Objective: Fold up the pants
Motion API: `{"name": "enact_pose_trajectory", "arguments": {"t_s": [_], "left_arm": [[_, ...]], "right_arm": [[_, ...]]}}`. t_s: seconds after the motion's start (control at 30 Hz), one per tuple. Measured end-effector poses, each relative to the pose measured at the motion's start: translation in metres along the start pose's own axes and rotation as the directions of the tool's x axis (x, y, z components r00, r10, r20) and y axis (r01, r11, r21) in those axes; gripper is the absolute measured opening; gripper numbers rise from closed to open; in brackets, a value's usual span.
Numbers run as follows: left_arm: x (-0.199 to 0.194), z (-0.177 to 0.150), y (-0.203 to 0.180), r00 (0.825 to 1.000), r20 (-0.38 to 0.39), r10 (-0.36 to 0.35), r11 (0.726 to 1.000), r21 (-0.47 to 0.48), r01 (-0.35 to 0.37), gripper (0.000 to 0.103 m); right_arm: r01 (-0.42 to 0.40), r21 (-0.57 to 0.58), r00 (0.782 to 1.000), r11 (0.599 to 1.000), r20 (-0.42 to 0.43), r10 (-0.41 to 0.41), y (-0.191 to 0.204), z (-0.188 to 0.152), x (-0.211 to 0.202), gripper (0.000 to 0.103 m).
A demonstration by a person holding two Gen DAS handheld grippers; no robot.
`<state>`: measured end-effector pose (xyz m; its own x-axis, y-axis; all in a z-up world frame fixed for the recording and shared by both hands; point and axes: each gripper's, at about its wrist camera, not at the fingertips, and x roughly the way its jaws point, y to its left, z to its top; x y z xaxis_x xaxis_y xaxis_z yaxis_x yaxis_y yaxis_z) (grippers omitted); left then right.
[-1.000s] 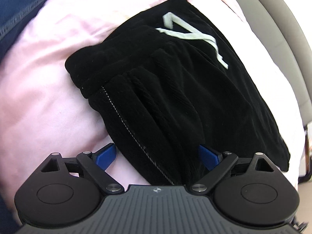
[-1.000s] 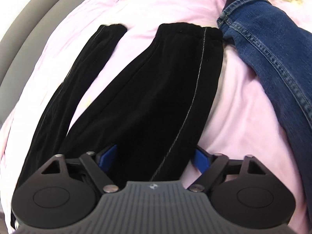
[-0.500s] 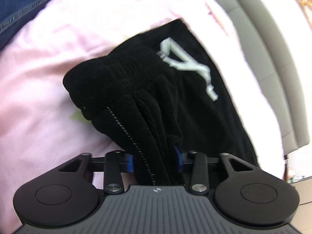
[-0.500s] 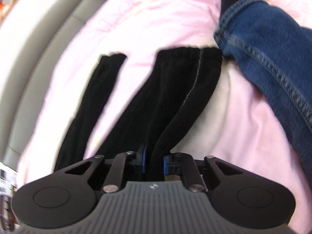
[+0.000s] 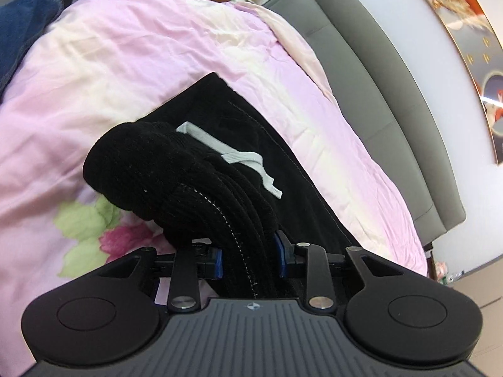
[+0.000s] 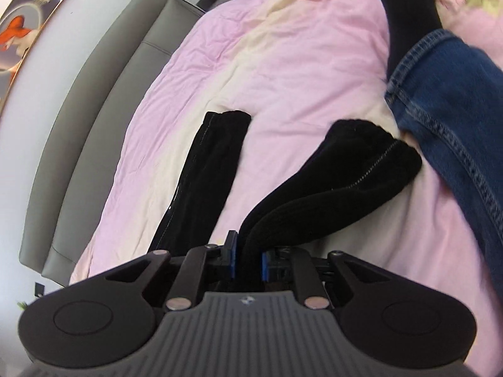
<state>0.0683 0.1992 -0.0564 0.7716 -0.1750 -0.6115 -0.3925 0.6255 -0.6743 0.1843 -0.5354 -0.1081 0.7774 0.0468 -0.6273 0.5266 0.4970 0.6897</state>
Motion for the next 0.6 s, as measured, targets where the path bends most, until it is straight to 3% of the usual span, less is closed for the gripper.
{"name": "enact_pose_trajectory", "arguments": {"t_s": [0.13,0.33,0.6], "left_arm": [[0.012,0.014,-0.03,1.0,0.016,-0.014,0.989,0.148,0.012,0.034],[0.044,0.063,-0.044,0.995,0.012,-0.099,0.995,0.033,0.099,0.031],[0.104,0.105,-0.04,0.998,-0.019,-0.058,0.998,-0.007,0.057,0.03]], "right_arm": [[-0.024,-0.105,0.999,0.994,0.045,0.029,0.03,0.007,0.002,0.01],[-0.075,-0.137,0.993,0.988,0.075,0.086,0.076,0.026,0.019,0.01],[-0.067,-0.19,0.994,0.979,0.074,0.082,0.126,0.034,0.077,0.01]]}}
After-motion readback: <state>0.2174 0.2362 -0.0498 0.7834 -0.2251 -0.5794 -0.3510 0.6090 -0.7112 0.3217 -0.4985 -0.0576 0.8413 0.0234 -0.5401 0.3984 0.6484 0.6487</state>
